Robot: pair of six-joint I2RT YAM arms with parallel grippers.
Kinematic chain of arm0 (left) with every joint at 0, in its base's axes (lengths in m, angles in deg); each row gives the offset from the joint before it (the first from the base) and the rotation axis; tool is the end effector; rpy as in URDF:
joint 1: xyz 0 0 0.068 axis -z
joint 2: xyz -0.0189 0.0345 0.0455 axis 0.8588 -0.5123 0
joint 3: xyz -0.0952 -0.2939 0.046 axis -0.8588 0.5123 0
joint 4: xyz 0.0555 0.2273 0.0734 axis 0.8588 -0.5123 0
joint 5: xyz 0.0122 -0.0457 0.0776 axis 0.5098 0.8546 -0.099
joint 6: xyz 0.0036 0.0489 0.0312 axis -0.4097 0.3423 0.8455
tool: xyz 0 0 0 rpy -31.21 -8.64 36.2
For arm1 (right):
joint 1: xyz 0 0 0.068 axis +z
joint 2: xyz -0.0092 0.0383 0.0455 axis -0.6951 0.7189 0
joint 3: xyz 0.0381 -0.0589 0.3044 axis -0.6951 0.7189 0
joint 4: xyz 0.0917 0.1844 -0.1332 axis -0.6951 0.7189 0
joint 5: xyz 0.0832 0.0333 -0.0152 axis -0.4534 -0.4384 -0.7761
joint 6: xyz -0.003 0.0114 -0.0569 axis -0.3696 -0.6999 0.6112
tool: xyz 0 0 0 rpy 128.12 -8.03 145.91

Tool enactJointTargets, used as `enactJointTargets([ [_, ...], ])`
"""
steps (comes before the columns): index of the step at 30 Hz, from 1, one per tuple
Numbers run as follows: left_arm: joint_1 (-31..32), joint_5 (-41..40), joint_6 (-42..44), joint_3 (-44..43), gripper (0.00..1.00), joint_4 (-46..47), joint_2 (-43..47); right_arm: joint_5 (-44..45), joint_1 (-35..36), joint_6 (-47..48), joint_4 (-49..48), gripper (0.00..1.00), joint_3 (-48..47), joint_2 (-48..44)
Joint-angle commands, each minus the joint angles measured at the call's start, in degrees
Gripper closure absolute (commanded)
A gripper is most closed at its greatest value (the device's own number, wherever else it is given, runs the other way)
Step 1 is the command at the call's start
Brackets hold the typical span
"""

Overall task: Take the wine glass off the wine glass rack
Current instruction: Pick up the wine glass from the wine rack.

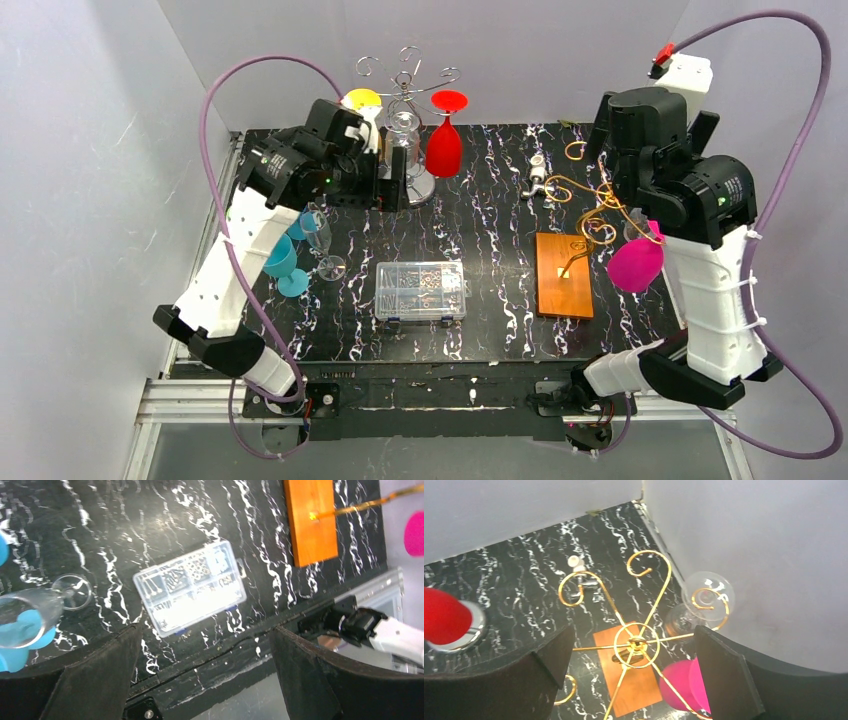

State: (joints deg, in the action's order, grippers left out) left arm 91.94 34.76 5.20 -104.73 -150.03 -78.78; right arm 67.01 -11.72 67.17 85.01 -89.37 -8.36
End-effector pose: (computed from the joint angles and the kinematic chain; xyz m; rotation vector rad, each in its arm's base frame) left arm 0.2211 -0.1448 0.5078 0.2495 2.3128 -0.5532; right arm 0.1505 0.0560 0.5789 0.3782 1.8134 -0.2839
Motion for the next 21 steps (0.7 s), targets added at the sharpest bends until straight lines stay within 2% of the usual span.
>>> enactJointTargets([
  [1,2.9,2.96,1.35,2.17,0.02,2.63,2.18,7.25,-0.38,-3.09,5.25,0.02,-0.53,-0.72],
  [6,4.05,5.47,1.21,6.57,0.02,5.6,3.58,7.16,-4.77,-1.11,5.86,0.02,2.71,-1.18],
  [9,4.21,6.51,1.33,8.24,0.02,7.06,4.3,2.43,-12.57,2.13,4.22,0.02,4.54,-0.26],
  [21,4.23,9.57,2.66,11.76,0.02,10.14,4.41,-14.4,-30.57,3.48,0.8,0.02,6.92,3.52],
])
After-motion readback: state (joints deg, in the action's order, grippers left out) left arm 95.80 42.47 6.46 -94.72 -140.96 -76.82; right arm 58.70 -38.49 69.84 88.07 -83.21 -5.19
